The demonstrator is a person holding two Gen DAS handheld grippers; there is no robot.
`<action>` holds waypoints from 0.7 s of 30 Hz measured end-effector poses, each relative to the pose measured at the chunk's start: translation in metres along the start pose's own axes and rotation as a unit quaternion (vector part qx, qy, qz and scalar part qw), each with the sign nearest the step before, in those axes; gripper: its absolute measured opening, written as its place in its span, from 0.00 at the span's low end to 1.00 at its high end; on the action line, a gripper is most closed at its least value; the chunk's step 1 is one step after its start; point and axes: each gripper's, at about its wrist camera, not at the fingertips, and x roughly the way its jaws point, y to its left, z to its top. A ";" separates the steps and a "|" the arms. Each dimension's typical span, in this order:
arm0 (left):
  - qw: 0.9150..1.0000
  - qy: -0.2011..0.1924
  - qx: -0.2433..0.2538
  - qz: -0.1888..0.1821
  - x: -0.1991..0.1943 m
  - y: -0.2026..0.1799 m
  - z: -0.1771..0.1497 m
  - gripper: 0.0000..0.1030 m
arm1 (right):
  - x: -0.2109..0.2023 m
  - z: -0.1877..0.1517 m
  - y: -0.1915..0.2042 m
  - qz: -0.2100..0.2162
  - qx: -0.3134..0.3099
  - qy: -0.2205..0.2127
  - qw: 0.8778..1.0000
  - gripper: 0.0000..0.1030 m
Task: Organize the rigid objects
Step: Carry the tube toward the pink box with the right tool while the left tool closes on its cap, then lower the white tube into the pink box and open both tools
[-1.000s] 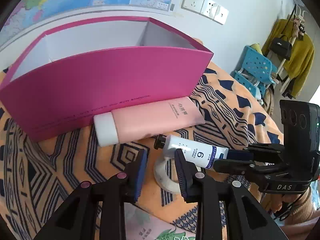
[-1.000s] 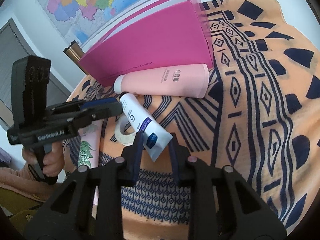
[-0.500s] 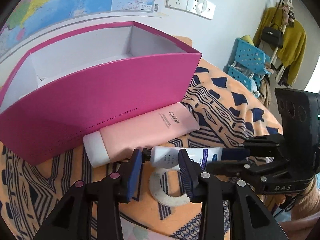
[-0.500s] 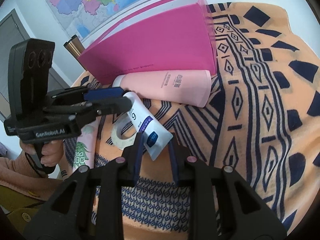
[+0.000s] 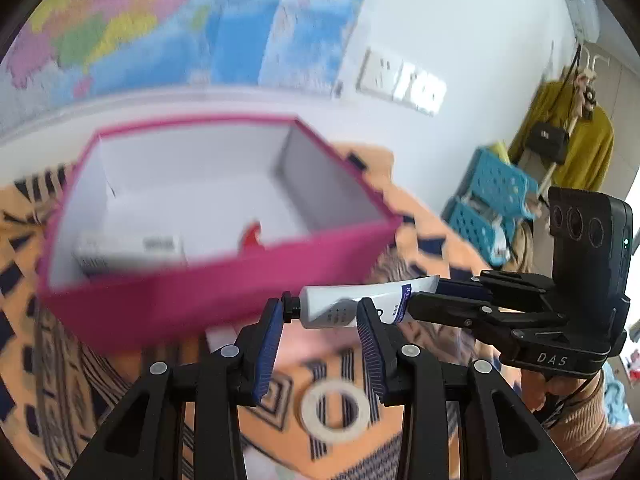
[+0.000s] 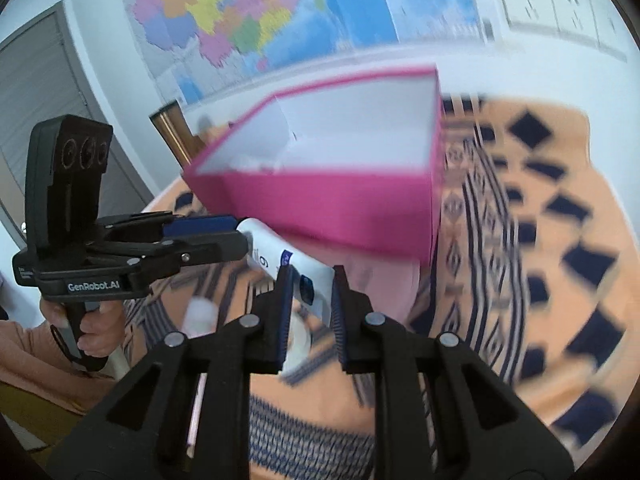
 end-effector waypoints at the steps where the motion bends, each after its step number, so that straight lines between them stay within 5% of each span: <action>1: 1.000 -0.010 0.002 0.005 -0.003 0.001 0.007 0.36 | -0.002 0.008 0.002 -0.001 -0.010 -0.007 1.000 0.20; 11: 0.999 -0.002 -0.031 0.016 0.028 0.029 0.056 0.36 | 0.021 0.072 -0.011 0.006 -0.038 -0.012 0.999 0.20; 21: 0.998 0.024 -0.045 0.020 0.052 0.037 0.052 0.36 | 0.055 0.074 -0.036 -0.028 -0.020 0.036 0.999 0.21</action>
